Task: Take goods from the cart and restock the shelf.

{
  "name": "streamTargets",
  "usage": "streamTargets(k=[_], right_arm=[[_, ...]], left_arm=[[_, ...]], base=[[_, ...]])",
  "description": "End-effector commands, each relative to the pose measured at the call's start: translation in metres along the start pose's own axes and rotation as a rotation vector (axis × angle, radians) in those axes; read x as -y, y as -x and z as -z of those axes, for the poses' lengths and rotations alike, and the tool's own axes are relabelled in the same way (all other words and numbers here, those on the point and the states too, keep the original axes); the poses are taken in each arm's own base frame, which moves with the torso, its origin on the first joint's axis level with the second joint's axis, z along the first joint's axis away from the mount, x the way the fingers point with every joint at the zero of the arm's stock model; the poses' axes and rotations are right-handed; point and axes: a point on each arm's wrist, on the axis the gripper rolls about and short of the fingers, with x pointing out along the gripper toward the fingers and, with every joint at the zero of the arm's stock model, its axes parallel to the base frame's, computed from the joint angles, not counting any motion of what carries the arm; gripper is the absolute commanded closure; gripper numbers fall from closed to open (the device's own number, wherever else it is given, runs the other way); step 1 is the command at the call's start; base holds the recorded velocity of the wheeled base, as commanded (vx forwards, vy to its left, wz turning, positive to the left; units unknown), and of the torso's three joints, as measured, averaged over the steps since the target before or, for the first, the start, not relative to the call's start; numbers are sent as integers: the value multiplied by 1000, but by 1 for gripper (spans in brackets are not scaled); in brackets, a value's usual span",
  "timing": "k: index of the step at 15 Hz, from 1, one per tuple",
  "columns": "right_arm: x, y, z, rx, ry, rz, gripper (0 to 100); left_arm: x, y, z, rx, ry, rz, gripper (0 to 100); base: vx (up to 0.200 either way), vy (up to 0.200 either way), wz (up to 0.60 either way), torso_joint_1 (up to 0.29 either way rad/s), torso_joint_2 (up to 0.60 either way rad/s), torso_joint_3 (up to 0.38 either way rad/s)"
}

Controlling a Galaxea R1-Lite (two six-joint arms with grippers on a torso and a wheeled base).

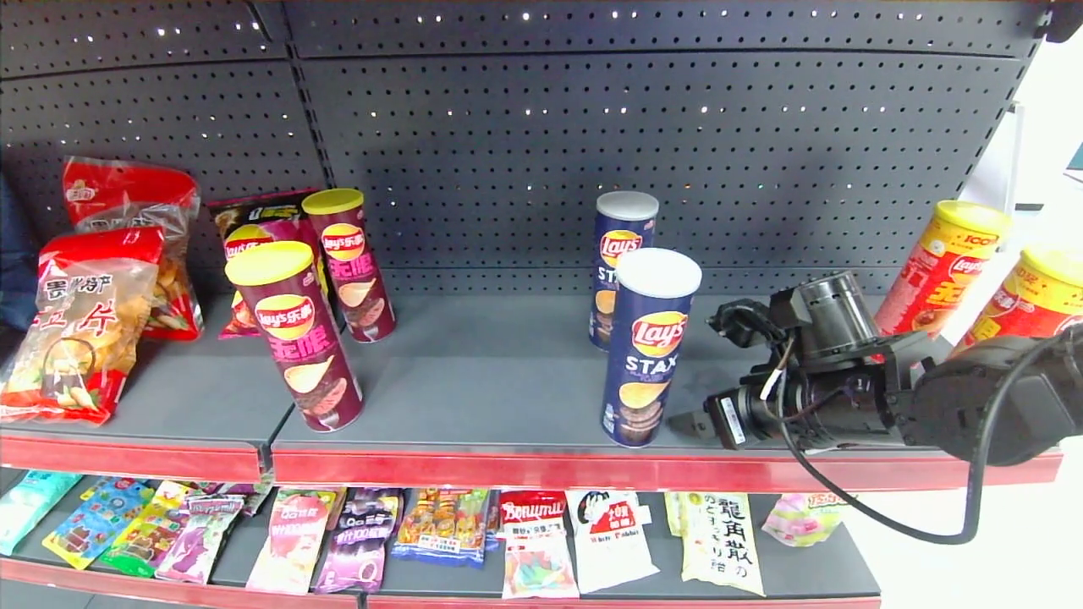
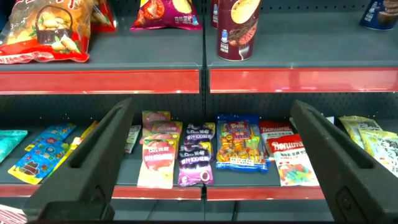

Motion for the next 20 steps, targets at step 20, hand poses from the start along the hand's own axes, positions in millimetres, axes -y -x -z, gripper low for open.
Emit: streamTargets(k=[20], right_arm=[[-13, -9, -4, 14, 28, -1, 0]], left_arm=[[0, 0, 0, -1, 0, 0, 0]], base=[[0, 0, 0, 0, 0, 0]])
